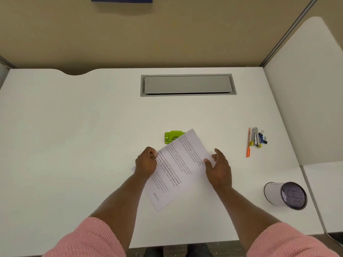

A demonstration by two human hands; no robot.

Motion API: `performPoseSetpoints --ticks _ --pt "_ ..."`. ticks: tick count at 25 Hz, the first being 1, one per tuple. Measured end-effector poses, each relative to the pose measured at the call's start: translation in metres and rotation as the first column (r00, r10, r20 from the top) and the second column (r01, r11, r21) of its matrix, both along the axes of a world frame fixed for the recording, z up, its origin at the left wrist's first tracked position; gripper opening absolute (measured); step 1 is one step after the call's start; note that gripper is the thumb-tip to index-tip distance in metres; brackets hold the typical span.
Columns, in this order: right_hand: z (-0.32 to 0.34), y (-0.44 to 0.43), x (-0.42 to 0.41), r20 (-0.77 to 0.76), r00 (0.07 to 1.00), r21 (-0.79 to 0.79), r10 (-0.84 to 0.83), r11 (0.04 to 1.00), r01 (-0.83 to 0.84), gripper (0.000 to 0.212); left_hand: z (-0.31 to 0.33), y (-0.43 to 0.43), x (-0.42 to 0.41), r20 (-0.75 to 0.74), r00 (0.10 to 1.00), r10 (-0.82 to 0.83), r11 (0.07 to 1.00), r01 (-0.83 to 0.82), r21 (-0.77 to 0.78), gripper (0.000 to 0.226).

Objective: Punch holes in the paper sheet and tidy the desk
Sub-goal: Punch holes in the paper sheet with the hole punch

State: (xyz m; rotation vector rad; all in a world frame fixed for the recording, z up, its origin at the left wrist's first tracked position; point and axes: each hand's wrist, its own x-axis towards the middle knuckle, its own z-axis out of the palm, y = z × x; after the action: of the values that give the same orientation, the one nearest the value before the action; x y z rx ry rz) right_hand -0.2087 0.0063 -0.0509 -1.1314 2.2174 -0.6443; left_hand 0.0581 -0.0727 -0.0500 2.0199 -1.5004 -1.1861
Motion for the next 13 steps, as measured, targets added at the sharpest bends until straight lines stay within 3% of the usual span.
performPoseSetpoints --ticks 2,6,10,13 --pt "0.002 -0.001 0.002 0.152 0.981 0.007 -0.124 0.992 0.124 0.059 0.001 0.001 0.002 -0.064 0.997 0.053 0.999 -0.053 -0.007 0.016" --pt "0.002 -0.007 0.013 0.374 0.858 -0.02 -0.352 0.922 0.387 0.058 0.006 0.003 0.007 -0.136 0.988 0.078 0.997 -0.079 -0.002 0.016" --pt "0.004 -0.008 0.023 0.443 0.78 0.006 -0.442 0.872 0.49 0.059 0.01 0.011 0.014 -0.19 0.979 0.079 0.997 -0.078 0.016 0.01" --pt "0.009 -0.008 0.036 0.447 0.779 0.004 -0.44 0.871 0.491 0.064 0.015 0.017 0.02 -0.23 0.966 0.115 0.993 -0.11 0.035 0.009"
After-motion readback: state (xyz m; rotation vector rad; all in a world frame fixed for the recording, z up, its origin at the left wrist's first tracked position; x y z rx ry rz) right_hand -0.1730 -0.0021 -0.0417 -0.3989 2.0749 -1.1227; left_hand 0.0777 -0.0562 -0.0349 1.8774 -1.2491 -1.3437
